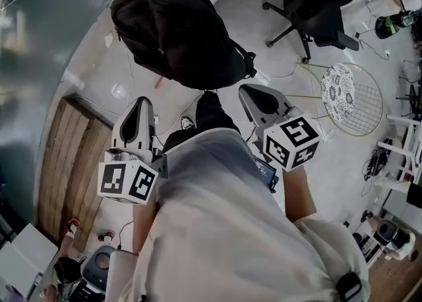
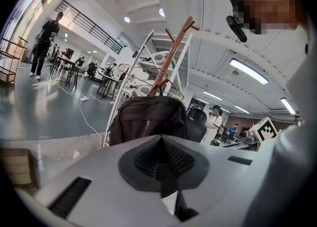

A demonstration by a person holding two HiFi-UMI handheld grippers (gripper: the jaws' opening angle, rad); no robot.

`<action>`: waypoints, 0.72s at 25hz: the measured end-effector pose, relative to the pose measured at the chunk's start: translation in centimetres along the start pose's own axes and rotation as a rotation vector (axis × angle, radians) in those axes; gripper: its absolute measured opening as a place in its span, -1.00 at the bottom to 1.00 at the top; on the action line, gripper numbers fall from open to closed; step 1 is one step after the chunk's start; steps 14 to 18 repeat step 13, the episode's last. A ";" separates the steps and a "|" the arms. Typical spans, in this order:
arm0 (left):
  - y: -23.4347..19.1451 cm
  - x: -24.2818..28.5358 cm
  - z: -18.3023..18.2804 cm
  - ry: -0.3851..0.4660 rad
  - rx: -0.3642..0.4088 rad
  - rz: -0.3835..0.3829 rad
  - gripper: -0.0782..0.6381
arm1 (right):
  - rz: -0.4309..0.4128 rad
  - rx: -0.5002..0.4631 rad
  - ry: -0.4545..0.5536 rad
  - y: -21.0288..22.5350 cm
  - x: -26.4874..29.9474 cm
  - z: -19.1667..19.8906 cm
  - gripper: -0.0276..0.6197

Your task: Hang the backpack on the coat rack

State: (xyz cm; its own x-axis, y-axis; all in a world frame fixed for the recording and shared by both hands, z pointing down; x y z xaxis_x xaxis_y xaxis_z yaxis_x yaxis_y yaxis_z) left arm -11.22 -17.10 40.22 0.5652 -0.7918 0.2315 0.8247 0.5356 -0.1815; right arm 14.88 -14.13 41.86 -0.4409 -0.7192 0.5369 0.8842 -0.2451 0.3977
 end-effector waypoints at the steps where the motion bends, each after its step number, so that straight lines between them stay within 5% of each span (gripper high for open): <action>1: -0.1 0.0 0.1 -0.005 0.001 0.000 -0.78 | 0.006 -0.002 -0.004 0.0 0.1 0.2 -0.89; 7: -0.4 0.1 0.6 -0.030 0.007 0.009 -0.78 | -0.024 0.077 -0.014 -0.2 0.5 0.7 -0.89; 18: -0.1 0.4 0.6 -0.042 0.009 0.024 -0.78 | -0.004 0.047 -0.038 -0.7 0.9 1.1 -0.89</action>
Point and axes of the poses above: the fingertips, and each gripper's own axes: x forward along the fingers, y to its right, z out of its underside, the point moved 6 cm from there along -x, backward along the fingers, and after that the axes turned 13 degrees about x, right-handed, at the moved point
